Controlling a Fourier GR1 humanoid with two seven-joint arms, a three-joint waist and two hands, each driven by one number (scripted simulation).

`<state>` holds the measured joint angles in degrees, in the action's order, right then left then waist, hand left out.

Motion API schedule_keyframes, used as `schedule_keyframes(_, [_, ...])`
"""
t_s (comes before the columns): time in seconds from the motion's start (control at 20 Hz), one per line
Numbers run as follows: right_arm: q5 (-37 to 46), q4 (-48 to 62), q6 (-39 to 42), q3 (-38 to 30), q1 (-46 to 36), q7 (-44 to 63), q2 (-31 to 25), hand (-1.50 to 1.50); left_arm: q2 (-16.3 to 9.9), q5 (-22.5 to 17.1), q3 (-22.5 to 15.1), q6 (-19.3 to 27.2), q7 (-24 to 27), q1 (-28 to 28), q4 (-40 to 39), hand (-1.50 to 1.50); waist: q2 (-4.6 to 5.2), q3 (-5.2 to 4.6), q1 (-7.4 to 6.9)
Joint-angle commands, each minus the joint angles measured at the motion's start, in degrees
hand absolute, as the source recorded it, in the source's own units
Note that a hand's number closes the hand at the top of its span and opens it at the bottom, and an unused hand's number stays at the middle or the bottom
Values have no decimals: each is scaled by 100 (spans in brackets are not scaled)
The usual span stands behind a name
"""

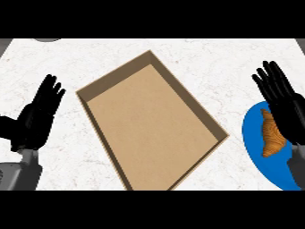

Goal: Pick the bell pepper from the plate and place it in the cardboard box

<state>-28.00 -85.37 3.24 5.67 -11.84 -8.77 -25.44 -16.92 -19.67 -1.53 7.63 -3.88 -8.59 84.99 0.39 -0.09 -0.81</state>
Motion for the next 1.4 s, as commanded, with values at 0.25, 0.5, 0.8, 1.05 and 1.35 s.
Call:
schedule_keyframes(0.25, [-1127,-477,1874,-1388,-206,-1157,-1012,-150,-903,1526,-209,361,371,661,-131,0,-100,36,172])
schedule_keyframes(0.5, [94,687,457,-1925,902,-1910,-726,-150,-777,1560,-457,416,-55,958,453,0,-63,28,113])
schedule_keyframes(0.8, [831,1948,1678,-2159,679,-3205,-1553,-150,-546,1754,-457,363,243,800,-112,0,-22,15,67])
schedule_keyframes(1.05, [2251,2147,1388,-1857,805,-3571,-2566,-150,-504,1872,-630,484,-145,720,345,0,-6,23,-15])
schedule_keyframes(1.35, [3368,1757,1804,-1305,1236,-3306,-3830,-150,-595,1836,-593,340,-127,848,364,0,-40,4,7])
